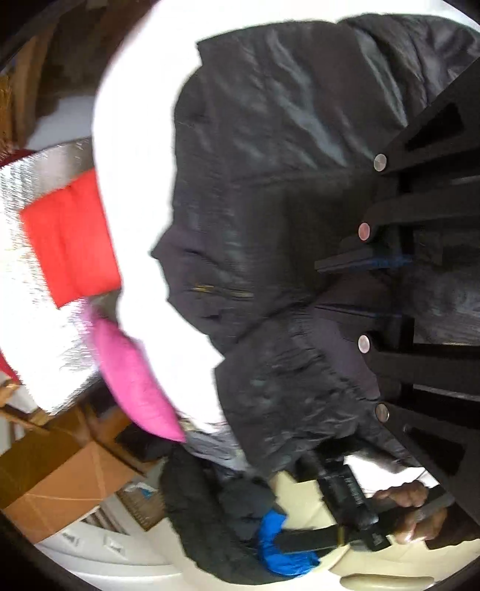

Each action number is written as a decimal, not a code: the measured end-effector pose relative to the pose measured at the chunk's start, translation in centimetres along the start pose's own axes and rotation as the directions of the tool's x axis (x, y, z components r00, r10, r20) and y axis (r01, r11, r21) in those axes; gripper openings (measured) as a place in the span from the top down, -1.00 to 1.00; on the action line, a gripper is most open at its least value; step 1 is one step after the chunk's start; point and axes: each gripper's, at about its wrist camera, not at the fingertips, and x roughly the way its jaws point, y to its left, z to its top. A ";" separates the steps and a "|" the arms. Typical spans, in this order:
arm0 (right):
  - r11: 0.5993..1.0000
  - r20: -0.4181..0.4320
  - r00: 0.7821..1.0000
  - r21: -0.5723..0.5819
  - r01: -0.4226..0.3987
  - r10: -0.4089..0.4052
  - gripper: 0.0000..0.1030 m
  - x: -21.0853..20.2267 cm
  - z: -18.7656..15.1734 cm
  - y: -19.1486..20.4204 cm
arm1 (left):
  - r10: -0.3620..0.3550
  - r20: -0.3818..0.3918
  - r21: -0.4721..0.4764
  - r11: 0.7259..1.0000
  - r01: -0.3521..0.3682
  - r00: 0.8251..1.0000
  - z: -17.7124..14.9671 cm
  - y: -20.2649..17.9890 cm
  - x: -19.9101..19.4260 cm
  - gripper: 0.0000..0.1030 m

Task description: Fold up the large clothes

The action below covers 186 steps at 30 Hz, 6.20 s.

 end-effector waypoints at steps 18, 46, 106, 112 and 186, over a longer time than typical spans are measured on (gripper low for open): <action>0.929 -0.162 0.954 0.317 -0.190 0.251 -0.43 4.1 -1.8 -3.6 | 0.042 0.038 -0.122 0.992 -0.037 0.998 1.0 4.8 0.2 -0.45; 0.884 -0.100 0.930 0.359 -0.297 0.353 -0.69 1.6 -1.5 -4.9 | 0.066 0.045 -0.034 0.997 -0.064 0.997 0.3 3.5 -0.2 -0.45; 0.978 0.179 0.970 0.154 0.140 -0.167 0.72 -6.2 4.2 -9.2 | 0.138 -0.041 0.268 0.956 -0.123 0.990 -1.7 -5.2 4.3 -0.49; 0.940 -0.028 0.967 0.227 0.253 -0.254 0.64 -0.8 3.8 -11.8 | 0.145 -0.034 0.273 0.953 -0.130 0.989 -1.5 -5.0 3.8 -0.51; 0.985 0.070 0.991 0.137 0.103 -0.114 -0.16 -9.8 0.0 -11.5 | 0.149 0.023 -0.034 0.988 -0.148 0.989 -7.5 2.4 -3.5 -0.64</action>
